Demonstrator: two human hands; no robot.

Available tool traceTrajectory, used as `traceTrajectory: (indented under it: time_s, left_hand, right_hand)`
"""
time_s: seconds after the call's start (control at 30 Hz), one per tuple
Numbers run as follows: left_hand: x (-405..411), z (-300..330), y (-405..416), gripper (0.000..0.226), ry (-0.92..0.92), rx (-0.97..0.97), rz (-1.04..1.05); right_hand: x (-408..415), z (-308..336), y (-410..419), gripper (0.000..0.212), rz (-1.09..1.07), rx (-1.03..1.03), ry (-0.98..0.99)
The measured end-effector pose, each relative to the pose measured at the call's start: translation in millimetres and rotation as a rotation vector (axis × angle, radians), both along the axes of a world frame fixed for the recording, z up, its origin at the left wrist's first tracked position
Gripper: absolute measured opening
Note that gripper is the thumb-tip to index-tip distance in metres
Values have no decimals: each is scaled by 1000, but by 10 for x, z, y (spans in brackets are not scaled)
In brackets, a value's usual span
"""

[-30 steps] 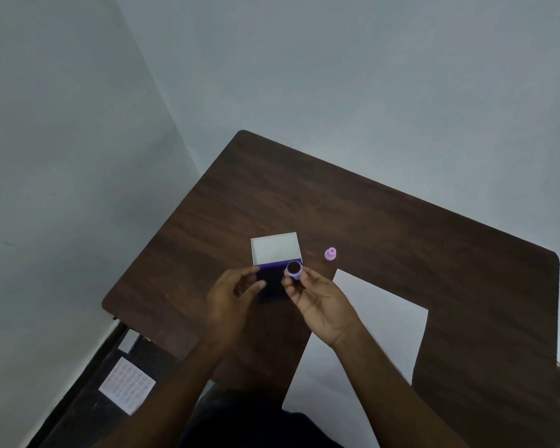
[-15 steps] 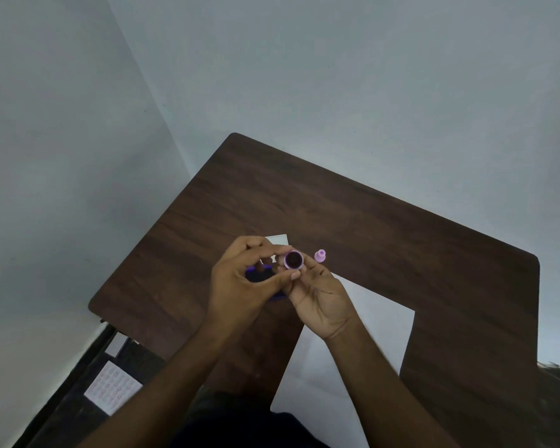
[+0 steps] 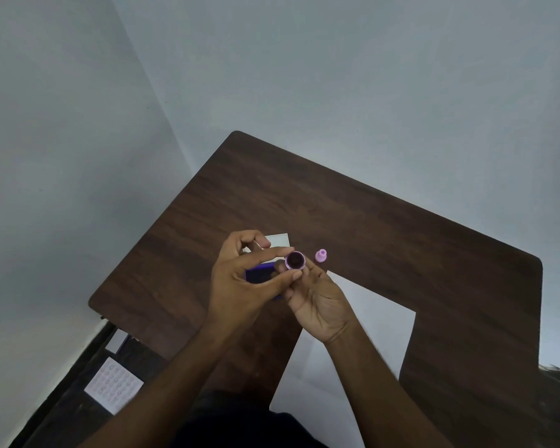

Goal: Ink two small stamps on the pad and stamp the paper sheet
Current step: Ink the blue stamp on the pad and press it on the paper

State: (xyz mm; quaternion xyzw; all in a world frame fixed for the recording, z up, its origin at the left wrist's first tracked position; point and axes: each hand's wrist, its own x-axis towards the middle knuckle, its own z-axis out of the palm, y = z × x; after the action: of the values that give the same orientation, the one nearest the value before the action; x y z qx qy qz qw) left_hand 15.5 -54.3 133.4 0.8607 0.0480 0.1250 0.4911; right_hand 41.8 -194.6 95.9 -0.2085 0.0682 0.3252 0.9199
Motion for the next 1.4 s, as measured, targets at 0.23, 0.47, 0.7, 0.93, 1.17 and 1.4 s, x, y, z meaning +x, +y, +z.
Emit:
traceTrajectory:
  time_s: [0.23, 0.47, 0.7, 0.93, 1.17, 1.4]
  left_hand:
    - [-44, -131, -12, 46, 9, 2, 28]
    - [-99, -631, 198, 36, 95, 78, 23]
    - [-152, -1383, 451, 69, 469, 381, 83]
    - [-61, -1515, 502, 85, 538, 472, 32]
    - [28, -1522, 479, 87, 502, 438, 7]
    - [44, -1563, 501, 81, 483, 465, -19]
  right_hand:
    - [35, -91, -9, 45, 32, -144, -14]
    - [178, -308, -59, 19, 125, -774, -242]
    - [268, -674, 297, 22, 237, -1664, -591]
    - [433, -837, 662, 36, 576, -1797, -674]
    - [494, -841, 727, 28, 636, -1863, -736]
    - [490, -800, 834, 28, 686, -1889, -826]
